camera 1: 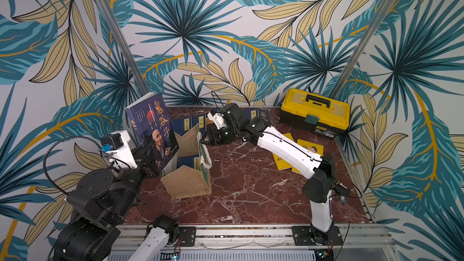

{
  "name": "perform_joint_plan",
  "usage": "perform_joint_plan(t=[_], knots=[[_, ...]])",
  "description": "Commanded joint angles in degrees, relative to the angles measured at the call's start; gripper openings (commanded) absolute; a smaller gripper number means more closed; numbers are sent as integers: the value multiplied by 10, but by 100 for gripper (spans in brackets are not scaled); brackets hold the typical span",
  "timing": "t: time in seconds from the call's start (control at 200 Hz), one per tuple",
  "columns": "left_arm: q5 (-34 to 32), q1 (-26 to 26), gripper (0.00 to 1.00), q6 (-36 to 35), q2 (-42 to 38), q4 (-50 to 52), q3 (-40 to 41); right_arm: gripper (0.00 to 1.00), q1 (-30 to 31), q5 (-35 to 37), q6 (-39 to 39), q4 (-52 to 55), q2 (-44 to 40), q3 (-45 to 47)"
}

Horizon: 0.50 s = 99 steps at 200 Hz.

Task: Put the books into the canvas bag
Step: Place the book in the canvas bag.

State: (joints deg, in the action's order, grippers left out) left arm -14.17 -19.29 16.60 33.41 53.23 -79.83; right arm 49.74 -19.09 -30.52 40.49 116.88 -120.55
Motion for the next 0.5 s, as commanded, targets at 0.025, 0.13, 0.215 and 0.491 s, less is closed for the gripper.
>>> perform_joint_plan(t=[0.025, 0.13, 0.215, 0.491], knots=[[0, 2, 0, -19, 19, -27, 13, 58, 12, 43, 24, 81, 33, -50], [21, 3, 0, -11, 46, -28, 24, 58, 21, 40, 24, 85, 47, -63], [37, 2, 0, -4, 71, -28, 32, 56, 26, 42, 26, 88, 54, -66], [101, 3, 0, 11, 120, -18, 60, 24, 29, 50, 27, 106, 52, -58]])
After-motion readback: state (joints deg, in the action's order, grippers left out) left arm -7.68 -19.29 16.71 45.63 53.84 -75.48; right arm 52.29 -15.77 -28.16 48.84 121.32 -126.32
